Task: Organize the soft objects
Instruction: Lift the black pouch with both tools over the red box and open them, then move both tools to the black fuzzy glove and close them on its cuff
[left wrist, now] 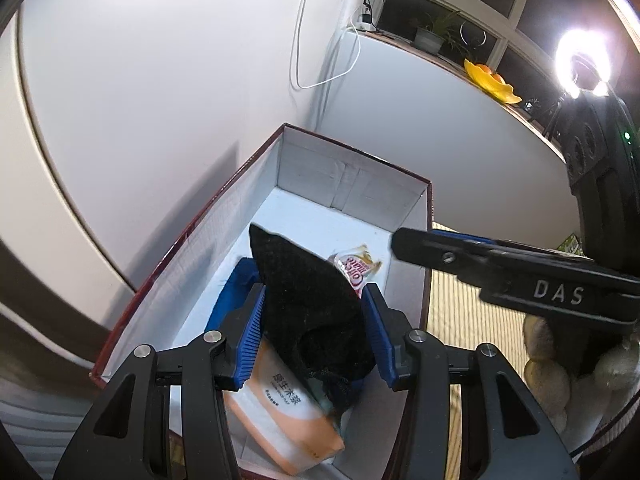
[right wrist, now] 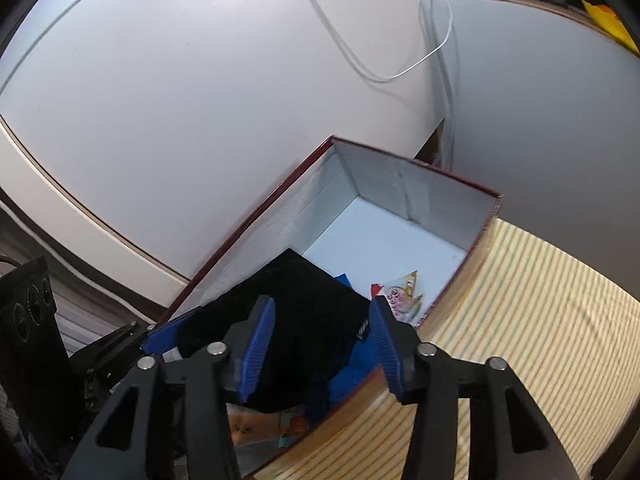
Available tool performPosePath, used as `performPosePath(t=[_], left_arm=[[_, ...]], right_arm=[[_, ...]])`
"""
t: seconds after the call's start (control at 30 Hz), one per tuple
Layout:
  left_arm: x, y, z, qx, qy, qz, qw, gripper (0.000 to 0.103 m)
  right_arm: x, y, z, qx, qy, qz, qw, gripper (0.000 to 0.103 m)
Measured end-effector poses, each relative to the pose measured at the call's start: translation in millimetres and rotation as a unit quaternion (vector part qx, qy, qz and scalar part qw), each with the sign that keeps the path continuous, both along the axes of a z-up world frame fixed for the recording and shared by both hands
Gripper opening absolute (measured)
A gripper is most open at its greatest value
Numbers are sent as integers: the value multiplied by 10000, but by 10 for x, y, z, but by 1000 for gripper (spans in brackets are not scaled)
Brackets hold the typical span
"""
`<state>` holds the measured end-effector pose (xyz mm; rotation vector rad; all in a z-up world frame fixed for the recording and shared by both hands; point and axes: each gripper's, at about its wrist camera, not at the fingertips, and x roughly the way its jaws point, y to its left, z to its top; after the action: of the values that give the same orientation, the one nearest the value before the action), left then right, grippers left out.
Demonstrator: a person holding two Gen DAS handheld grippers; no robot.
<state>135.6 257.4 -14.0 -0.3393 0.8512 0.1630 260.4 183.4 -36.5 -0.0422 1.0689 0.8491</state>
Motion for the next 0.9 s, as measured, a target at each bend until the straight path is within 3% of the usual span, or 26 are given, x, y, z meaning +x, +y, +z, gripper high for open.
performPosePath(t=[0.07, 0.1, 0.13, 0.17, 0.47, 0.9], left_arm=[[-24, -11, 17, 9, -27, 3, 10000, 50], [-35, -13, 25, 1, -49, -12, 10000, 55], [-39, -20, 37, -8, -60, -29, 10000, 66], [-68, -20, 42, -5, -86, -20, 10000, 68], [-204, -159, 192, -39, -263, -99, 9996, 68], [-214, -1106, 290, -192, -471, -1106, 9926, 68]], right_arm=[[-7, -94, 37, 22, -77, -103, 9999, 49], [-3, -138, 51, 39, -95, -148, 9998, 51], [1, -196, 71, 69, -111, -199, 9997, 56], [7, -262, 89, 91, -129, -254, 9996, 59], [-9, -972, 232, 320, -204, -668, 9970, 61], [-376, -2566, 303, 317, -446, -1554, 9863, 61]])
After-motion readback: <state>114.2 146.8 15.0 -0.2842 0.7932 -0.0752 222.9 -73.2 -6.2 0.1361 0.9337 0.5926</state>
